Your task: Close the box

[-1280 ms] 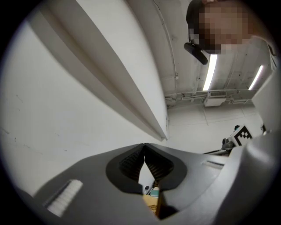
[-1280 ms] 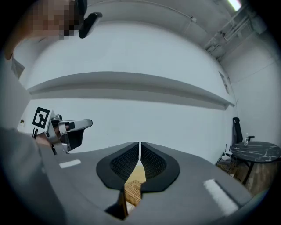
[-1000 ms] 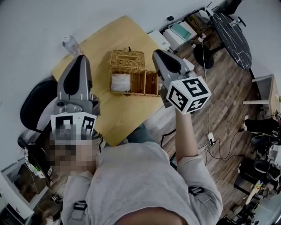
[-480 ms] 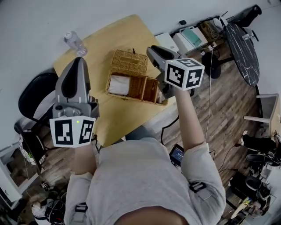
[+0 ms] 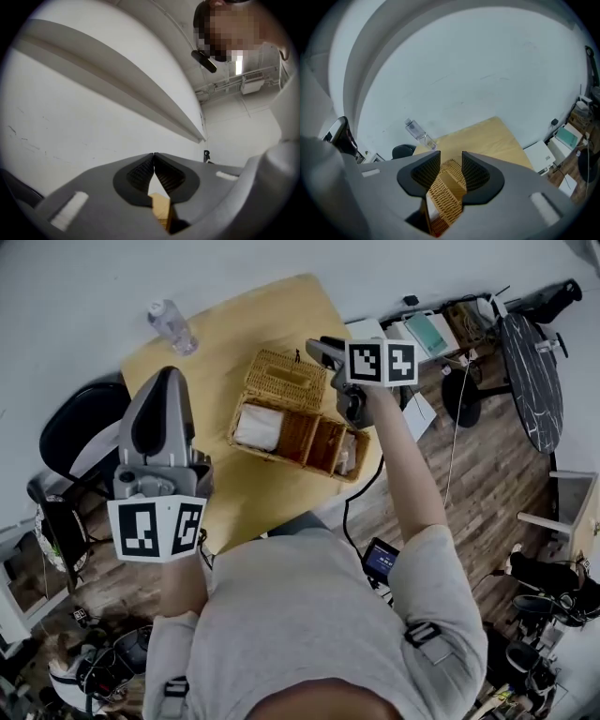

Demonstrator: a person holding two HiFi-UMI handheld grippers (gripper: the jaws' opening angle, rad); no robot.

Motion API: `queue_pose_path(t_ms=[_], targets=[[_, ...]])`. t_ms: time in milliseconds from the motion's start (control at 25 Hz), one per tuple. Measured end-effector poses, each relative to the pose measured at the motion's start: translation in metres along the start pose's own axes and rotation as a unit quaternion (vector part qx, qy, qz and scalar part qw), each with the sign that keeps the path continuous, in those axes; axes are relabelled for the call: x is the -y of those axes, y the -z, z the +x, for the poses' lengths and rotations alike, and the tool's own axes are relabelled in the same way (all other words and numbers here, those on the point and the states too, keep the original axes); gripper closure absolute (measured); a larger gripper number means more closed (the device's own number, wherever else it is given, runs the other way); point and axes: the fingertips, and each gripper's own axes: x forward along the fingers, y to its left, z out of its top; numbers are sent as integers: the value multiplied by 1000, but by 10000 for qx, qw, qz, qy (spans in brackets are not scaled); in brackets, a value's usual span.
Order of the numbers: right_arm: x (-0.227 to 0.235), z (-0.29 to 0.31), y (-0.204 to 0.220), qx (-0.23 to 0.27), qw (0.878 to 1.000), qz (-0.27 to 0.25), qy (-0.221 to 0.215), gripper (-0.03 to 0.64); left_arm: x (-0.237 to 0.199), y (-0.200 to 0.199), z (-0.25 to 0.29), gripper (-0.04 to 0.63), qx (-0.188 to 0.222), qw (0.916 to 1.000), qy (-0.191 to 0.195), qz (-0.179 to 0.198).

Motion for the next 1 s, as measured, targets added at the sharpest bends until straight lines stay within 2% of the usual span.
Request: queue_pose_path(t_ms=[200,520,1000], targets=[[25,32,15,-482,9979,421,5,494,-7,4,3,537,-47,9998,-169,8],[49,69,40,-1088,9883,1066,-84,495,-18,15,9,537,-189,9992,-356,-9],[71,100,58,-1756,9766,1215,256,495,-33,26,12,537,-333,9982,-496,-68]])
